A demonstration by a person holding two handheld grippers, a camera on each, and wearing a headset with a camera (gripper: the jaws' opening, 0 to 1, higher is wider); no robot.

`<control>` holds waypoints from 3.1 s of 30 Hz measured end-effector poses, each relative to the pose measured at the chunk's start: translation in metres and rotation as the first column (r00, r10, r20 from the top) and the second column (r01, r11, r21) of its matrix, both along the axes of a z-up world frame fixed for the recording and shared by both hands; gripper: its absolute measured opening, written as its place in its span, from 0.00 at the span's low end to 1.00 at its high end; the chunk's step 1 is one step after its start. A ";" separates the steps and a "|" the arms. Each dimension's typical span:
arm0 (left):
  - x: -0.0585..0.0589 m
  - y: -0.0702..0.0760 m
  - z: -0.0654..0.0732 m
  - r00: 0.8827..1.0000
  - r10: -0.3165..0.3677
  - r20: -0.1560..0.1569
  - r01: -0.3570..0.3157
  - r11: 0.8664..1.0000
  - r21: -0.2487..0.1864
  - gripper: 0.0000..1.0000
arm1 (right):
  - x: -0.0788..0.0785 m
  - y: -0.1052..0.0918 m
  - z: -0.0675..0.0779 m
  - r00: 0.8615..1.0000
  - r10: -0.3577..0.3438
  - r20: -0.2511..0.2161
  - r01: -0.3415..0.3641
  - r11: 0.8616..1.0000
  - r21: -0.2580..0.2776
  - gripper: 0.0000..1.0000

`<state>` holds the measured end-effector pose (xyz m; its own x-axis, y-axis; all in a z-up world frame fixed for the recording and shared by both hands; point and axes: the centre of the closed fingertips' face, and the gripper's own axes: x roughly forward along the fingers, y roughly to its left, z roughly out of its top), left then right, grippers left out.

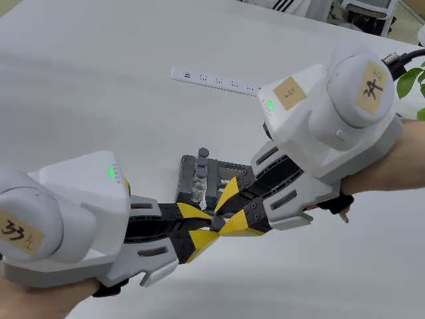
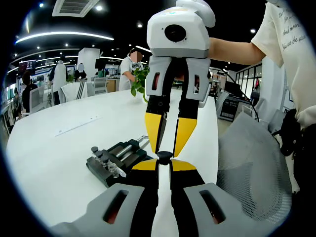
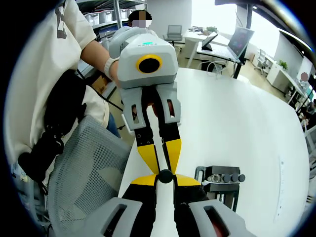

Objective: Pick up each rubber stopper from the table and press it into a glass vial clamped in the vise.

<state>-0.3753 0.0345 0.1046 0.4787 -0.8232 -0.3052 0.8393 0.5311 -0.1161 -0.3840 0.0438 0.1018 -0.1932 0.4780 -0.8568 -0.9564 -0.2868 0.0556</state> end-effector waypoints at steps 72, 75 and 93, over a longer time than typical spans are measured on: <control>0.033 0.096 -0.063 0.926 0.368 -0.084 -0.355 0.925 0.138 0.99 | 0.097 0.017 -0.064 0.951 0.233 0.204 -0.197 0.963 -0.182 0.05; 0.033 0.094 -0.064 0.927 0.363 -0.089 -0.350 0.927 0.133 0.99 | 0.097 0.019 -0.065 0.935 0.282 0.214 -0.244 0.952 -0.188 0.05; 0.029 0.092 -0.072 0.924 0.363 -0.120 -0.349 0.929 0.122 0.98 | 0.099 0.020 -0.072 0.897 0.383 0.220 -0.331 0.913 -0.241 0.05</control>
